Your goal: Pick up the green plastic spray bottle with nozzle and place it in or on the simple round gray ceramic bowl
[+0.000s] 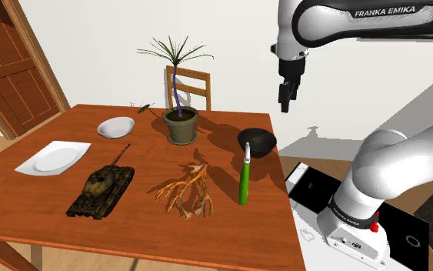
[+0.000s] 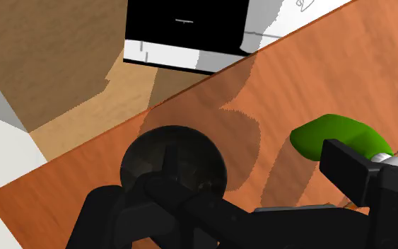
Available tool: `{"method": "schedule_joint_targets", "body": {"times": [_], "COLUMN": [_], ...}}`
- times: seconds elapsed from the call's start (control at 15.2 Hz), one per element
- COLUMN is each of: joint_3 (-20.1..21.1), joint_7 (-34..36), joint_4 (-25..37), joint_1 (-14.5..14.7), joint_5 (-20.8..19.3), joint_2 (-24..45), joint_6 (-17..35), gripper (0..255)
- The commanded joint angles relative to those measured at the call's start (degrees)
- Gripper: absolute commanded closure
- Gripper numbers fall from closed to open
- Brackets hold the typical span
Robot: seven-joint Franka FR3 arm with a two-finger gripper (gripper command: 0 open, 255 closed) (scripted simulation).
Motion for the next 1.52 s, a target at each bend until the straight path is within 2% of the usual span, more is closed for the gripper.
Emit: {"method": "schedule_joint_targets", "body": {"times": [0.0,0.46,0.99,1.25,1.45], "joint_3": [0.0,4.5,7.7,8.6,9.2], "joint_7": [0.0,21.7,42.6,50.6,50.3], "joint_4": [0.0,-3.2,-5.5,-5.9,-7.5], "joint_1": [0.0,-3.2,-5.0,-5.0,-4.4], "joint_5": [0.0,12.0,26.9,35.1,36.1], "joint_2": [0.0,9.4,22.7,30.1,30.8], "joint_6": [0.0,4.3,14.9,21.9,24.2], "gripper": [0,0,0,0,0]}}
